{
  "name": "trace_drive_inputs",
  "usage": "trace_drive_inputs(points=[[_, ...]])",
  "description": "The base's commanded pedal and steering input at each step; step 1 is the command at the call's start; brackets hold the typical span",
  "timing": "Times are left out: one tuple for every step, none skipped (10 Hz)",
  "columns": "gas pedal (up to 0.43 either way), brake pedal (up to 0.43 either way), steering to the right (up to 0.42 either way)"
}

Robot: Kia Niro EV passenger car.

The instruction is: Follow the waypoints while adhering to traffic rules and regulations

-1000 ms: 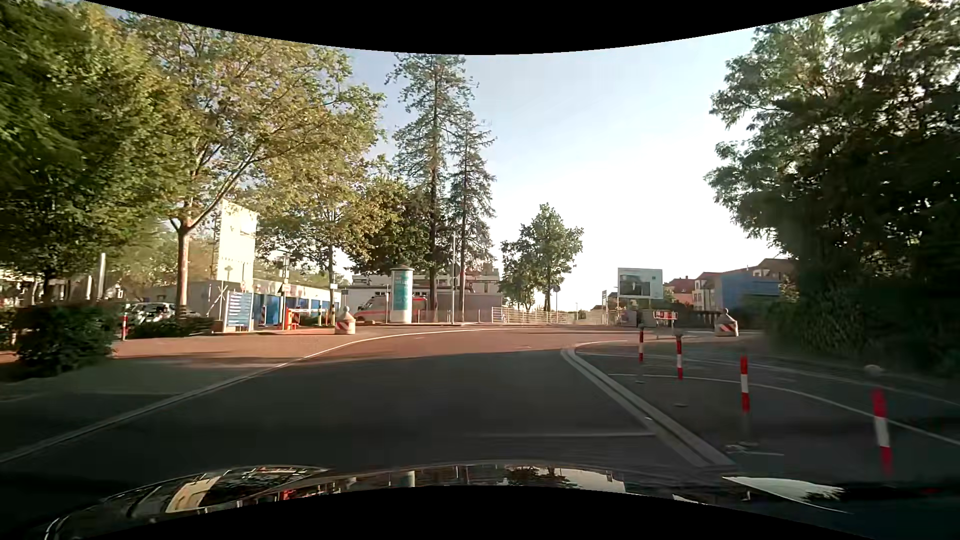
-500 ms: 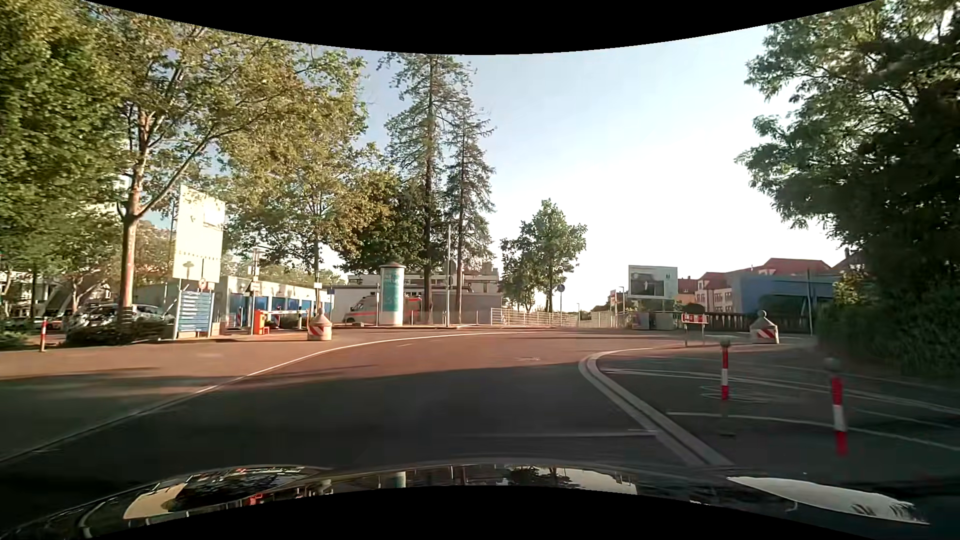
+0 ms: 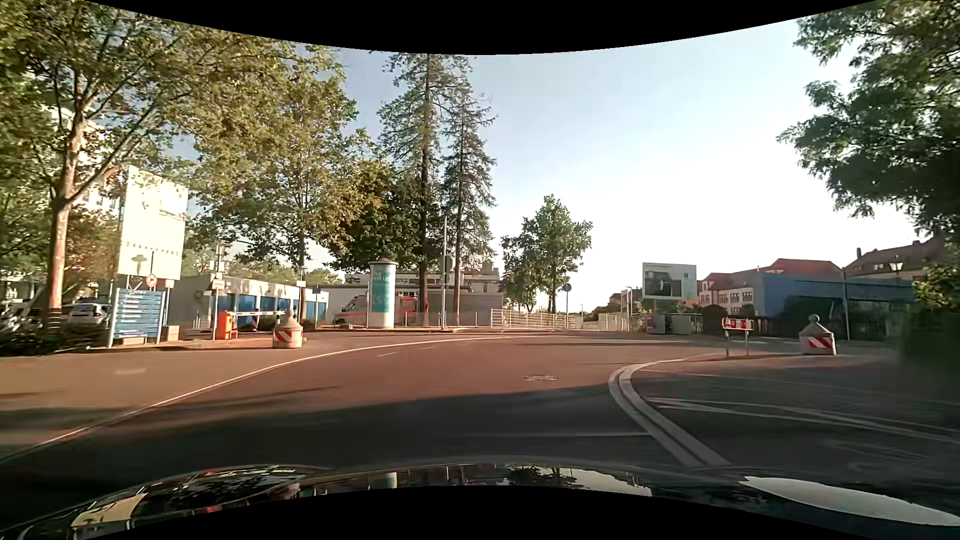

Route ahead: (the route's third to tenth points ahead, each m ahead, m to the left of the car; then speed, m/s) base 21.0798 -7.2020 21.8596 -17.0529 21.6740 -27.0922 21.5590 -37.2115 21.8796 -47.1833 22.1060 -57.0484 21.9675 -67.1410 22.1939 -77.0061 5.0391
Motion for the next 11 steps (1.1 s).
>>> trace_drive_inputs(points=[[0.047,0.0,0.0],[0.047,0.0,0.0],[0.047,0.0,0.0],[0.059,0.0,0.0],[0.059,0.0,0.003],[0.059,0.0,0.012],[0.059,0.0,0.024],[0.067,0.0,0.036],[0.067,0.0,0.055],[0.067,0.0,0.075],[0.067,0.0,0.1]])
